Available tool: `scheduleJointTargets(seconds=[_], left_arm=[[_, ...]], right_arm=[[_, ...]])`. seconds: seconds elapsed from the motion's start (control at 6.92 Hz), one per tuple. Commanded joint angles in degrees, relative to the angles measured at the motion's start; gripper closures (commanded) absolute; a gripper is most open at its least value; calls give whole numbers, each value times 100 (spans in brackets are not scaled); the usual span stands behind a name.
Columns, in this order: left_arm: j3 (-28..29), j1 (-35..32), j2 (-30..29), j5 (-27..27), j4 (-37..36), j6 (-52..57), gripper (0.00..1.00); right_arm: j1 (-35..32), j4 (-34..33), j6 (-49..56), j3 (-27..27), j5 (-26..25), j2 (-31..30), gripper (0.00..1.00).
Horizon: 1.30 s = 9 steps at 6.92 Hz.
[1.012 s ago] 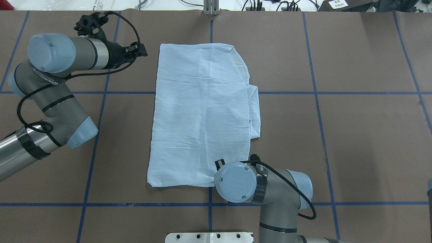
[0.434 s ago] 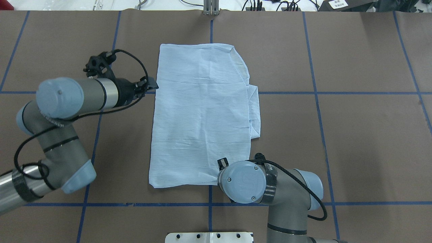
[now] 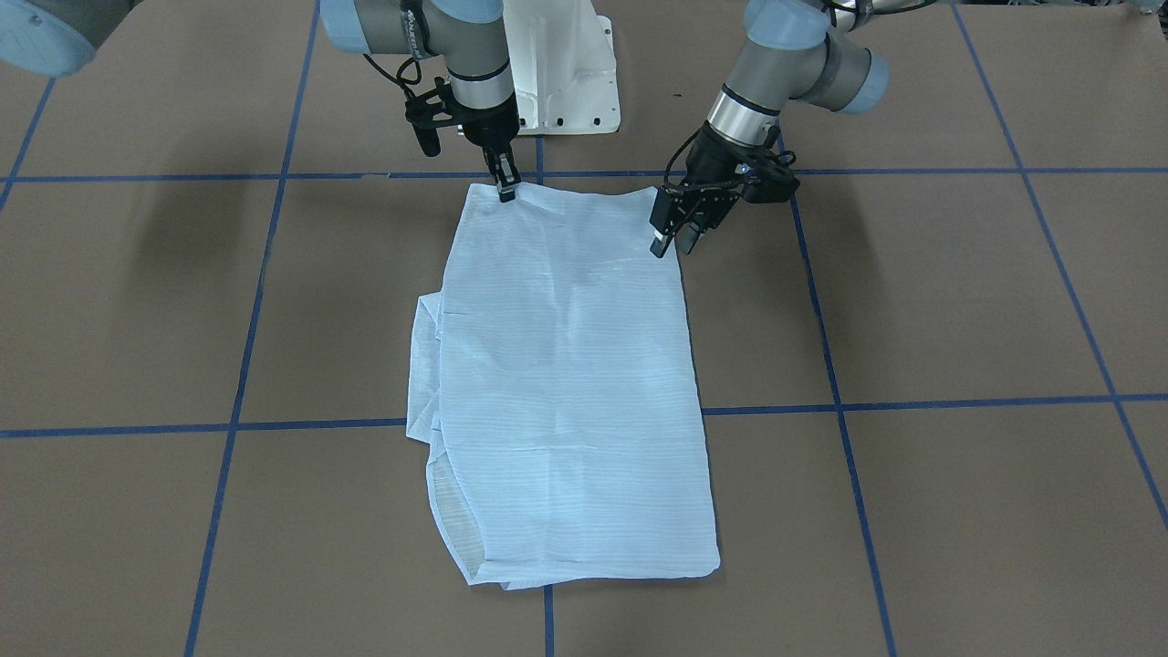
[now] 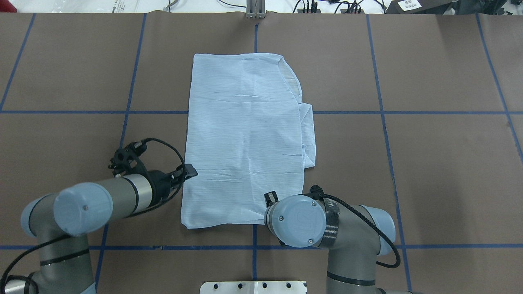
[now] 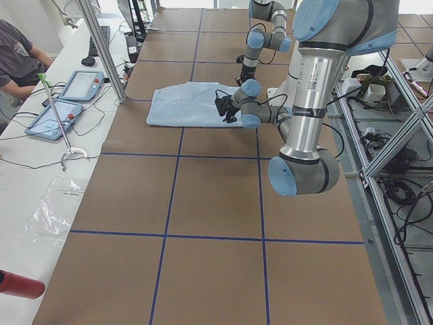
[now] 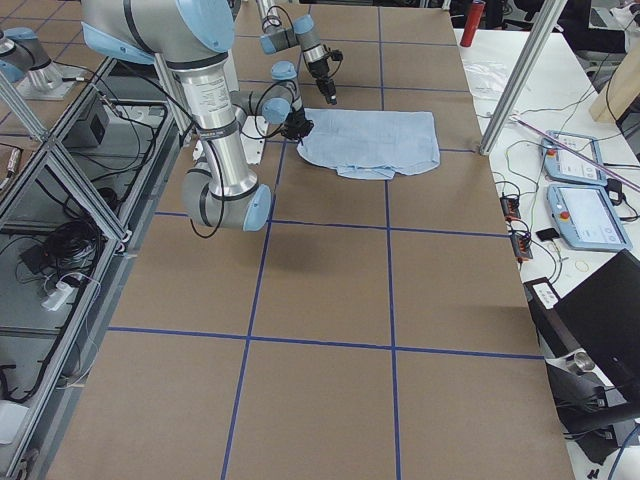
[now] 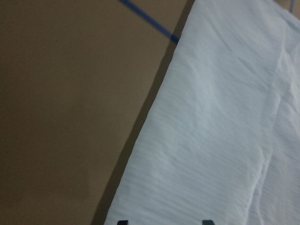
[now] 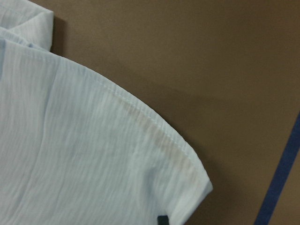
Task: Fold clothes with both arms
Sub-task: 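Lower the left gripper to the shirt corner nearest the robot beside the right gripper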
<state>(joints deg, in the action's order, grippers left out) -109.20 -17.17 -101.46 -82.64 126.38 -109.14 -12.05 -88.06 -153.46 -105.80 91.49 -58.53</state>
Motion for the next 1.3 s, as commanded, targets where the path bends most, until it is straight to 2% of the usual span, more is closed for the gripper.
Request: scheduleJointTargets(seconds=[0.0,0.58,0.72,1.01,1.16], left_arm=[[-348,738,205,291,-560,-685,40],[-269,812,214,362,-614,-714,41],[-260,847,214,362,-614,-740,51],[-251,864,214,371,-614,-767,100],[-269,864,205,362,-614,-767,100]], right_arm=[[1,0,9,-19,0,8,100],[1,0,26,-19,0,8,100],[1,0,26,-19,0,8,100],[1,0,26,-11,0,9,100],[1,0,26,-19,0,8,100]])
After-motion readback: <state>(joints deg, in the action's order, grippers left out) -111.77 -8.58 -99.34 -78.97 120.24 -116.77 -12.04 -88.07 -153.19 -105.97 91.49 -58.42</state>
